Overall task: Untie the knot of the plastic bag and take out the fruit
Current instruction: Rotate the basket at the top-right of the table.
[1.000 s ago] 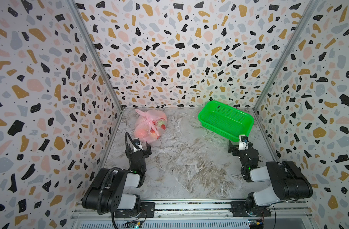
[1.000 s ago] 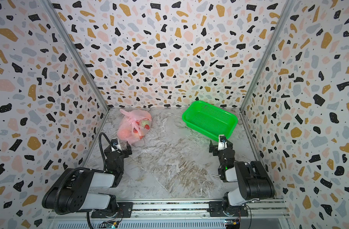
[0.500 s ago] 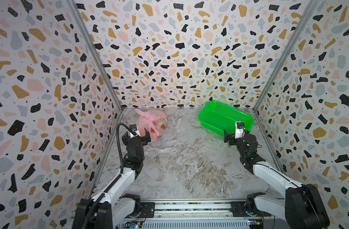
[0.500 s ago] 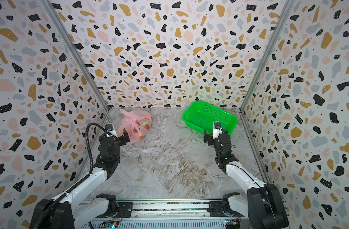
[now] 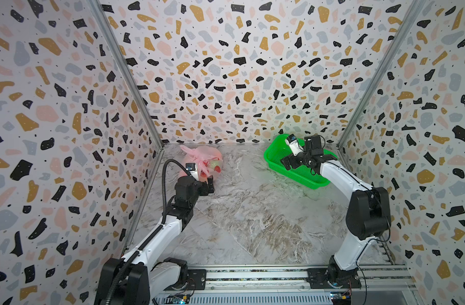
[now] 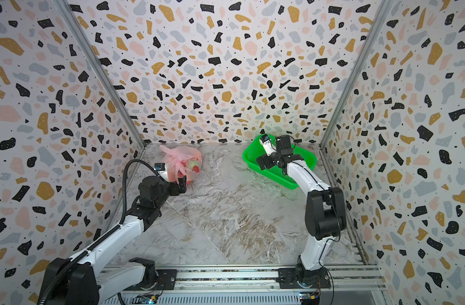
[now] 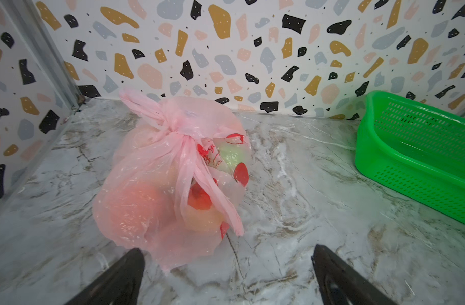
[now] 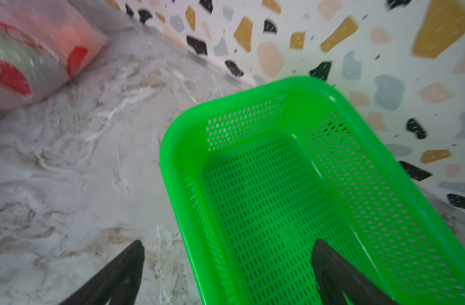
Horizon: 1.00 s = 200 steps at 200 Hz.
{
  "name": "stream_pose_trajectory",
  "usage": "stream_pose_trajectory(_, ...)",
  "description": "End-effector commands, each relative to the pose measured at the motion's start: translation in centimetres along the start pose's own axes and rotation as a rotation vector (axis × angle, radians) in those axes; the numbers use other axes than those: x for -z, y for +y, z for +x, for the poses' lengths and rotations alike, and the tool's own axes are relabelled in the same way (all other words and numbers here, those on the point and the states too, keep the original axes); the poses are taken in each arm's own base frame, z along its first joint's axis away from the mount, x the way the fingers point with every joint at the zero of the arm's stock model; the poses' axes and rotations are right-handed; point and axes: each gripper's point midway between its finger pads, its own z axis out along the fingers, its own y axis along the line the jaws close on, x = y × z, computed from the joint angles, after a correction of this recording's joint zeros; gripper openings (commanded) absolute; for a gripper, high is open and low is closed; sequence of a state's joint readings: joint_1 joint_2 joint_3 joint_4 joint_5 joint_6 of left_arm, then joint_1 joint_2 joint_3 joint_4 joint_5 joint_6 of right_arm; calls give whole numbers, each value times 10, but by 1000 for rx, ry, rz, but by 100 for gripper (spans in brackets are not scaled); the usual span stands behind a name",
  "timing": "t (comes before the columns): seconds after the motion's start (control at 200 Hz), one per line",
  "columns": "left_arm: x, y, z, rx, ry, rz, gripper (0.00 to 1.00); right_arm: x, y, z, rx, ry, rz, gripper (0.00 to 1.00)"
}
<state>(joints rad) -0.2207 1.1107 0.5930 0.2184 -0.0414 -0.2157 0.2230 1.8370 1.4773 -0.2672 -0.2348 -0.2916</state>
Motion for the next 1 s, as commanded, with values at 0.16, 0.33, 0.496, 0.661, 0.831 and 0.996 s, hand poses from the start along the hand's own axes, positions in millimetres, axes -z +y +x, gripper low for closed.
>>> stream_pose_trajectory(0.16, 5, -26, -19, 11, -23, 101, 100, -5, 12, 24, 28, 110, -62, 98)
stream_pose_trajectory(0.33, 5, -27, -13, 11, -18, 107, 100, -21, 11, 45, 16, 178, -64, 86)
stream_pose_trajectory(0.496, 4, -29, -12, 16, -23, 118, 100, -32, 11, 66, -4, 235, -58, 75)
stream_pose_trajectory(0.661, 3, -30, -14, 20, -29, 124, 100, -31, 7, 74, -17, 241, -18, 62)
stream_pose_trajectory(0.831, 4, -36, -15, 30, -44, 147, 100, -32, -1, 87, -27, 265, 43, 43)
stream_pose_trajectory(0.996, 5, -35, -15, 23, -48, 137, 100, -33, -8, 88, -61, 265, 70, 25)
